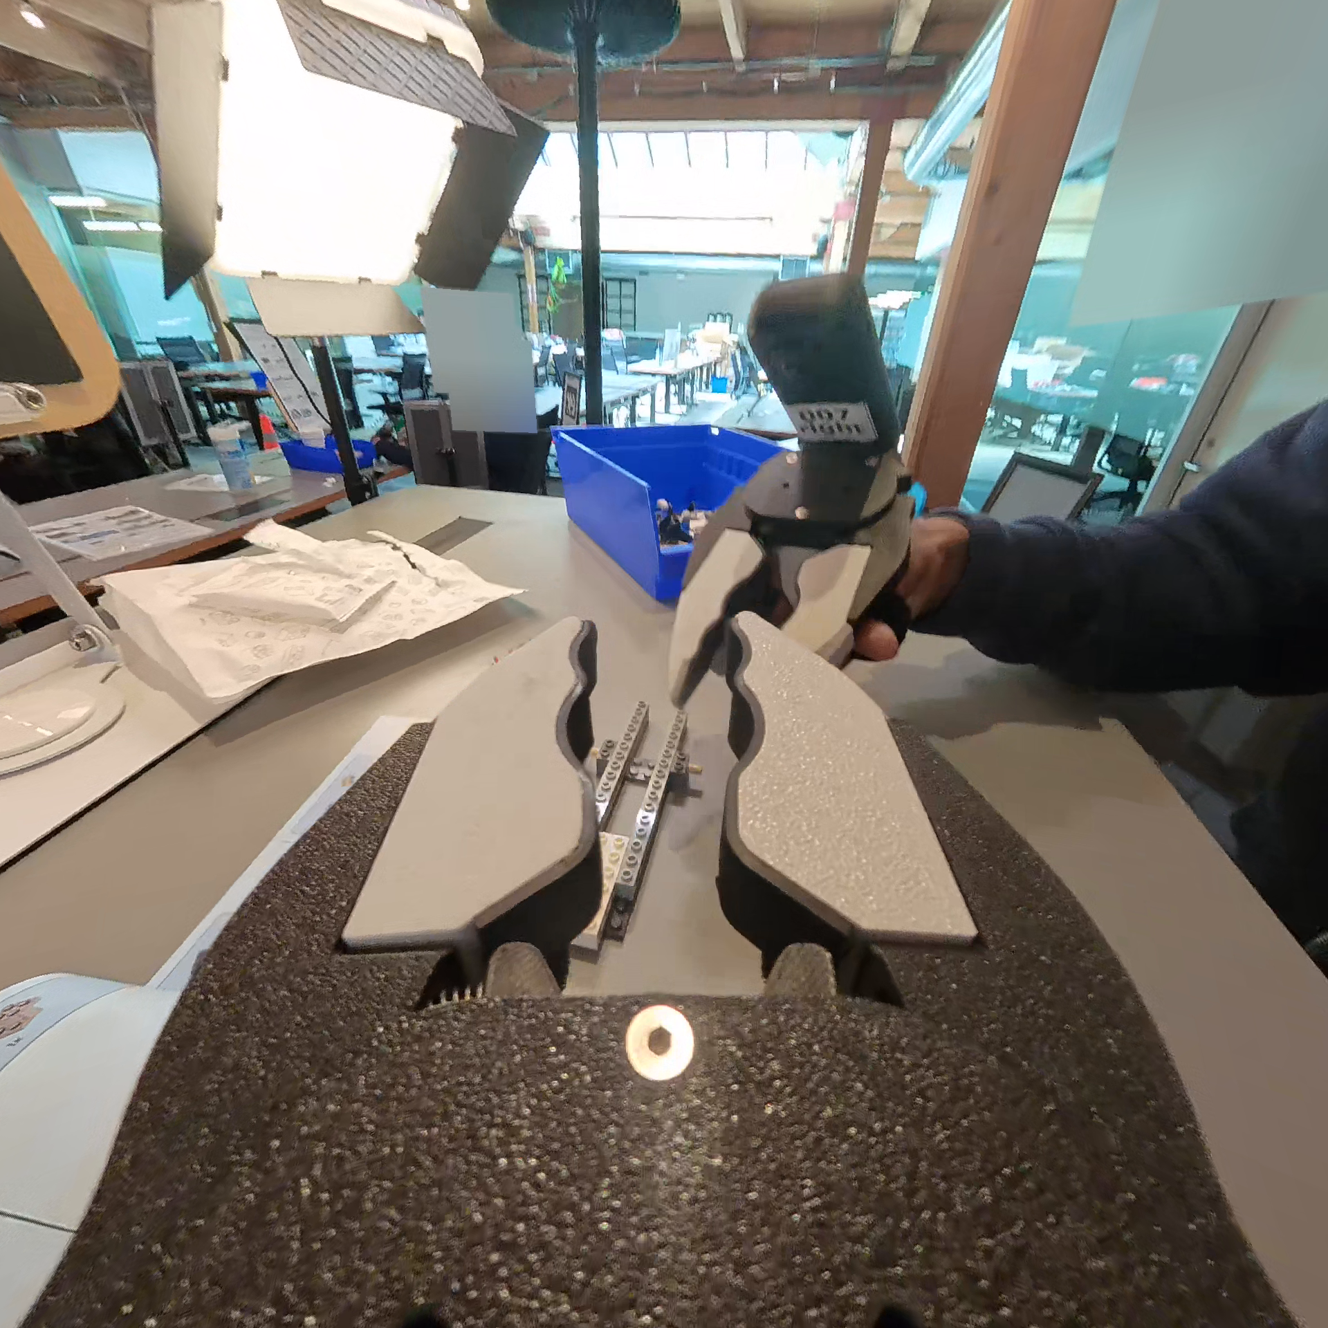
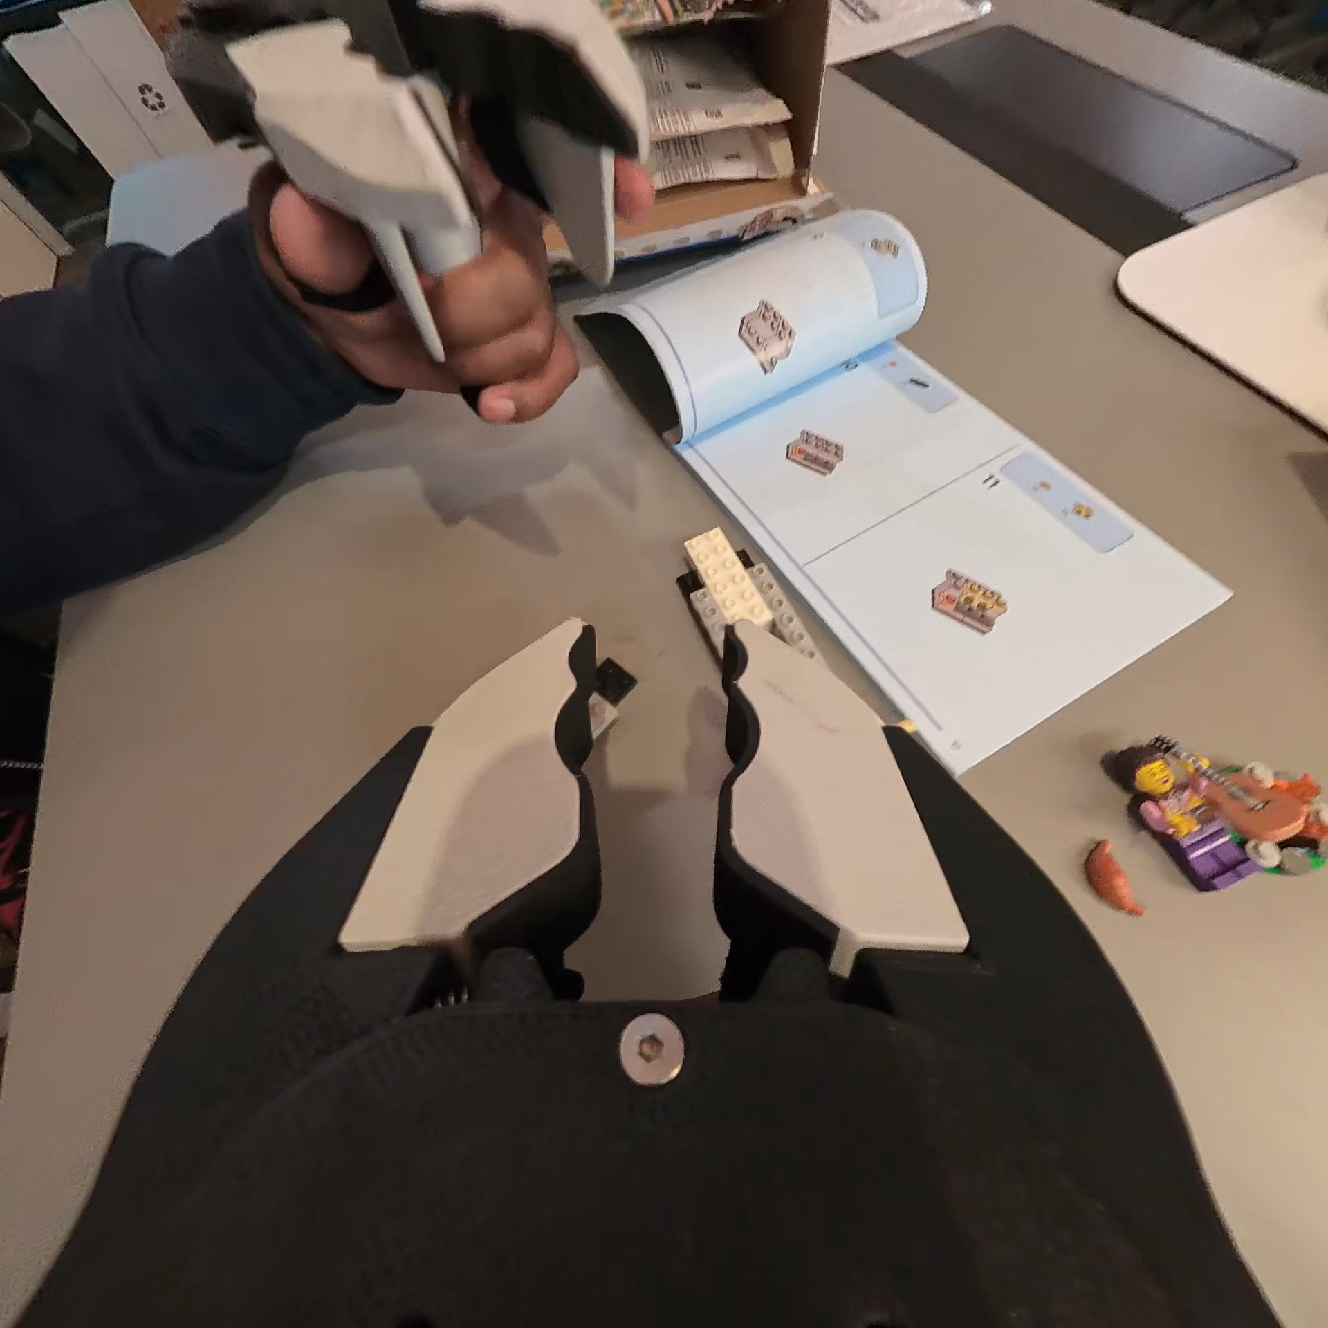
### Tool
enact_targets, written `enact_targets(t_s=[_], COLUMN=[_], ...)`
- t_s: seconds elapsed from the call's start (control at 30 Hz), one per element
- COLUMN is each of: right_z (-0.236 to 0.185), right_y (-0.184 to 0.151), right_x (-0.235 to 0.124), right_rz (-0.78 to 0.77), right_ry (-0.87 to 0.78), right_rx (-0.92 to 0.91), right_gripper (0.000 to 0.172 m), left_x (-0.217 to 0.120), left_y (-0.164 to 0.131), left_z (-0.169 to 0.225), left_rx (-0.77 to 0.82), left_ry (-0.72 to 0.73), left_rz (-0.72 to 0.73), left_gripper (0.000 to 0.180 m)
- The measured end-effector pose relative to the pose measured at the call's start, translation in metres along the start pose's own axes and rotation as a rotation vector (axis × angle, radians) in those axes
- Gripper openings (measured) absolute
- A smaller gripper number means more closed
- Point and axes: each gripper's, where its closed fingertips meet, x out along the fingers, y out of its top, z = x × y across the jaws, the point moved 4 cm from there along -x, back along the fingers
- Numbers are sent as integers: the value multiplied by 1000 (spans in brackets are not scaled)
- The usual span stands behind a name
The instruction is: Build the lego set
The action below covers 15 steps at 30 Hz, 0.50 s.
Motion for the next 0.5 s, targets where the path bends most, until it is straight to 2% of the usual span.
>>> enact_targets(t_s=[0.23, 0.37, 0.5], right_z=[6, -2, -8], right_y=[10, 1, -8], right_x=[8, 11, 13], right_rz=[111, 178, 145], right_ry=[54, 114, 174], right_rx=[-157, -121, -86], right_gripper=[24, 18, 18], left_x=[15, 26, 29], left_y=[-38, -57, -68], left_z=[19, 29, 36], left_rx=[64, 70, 25], left_ry=[-109, -181, -257], left_rz=[-272, -360, -422], left_gripper=[20, 13, 13])
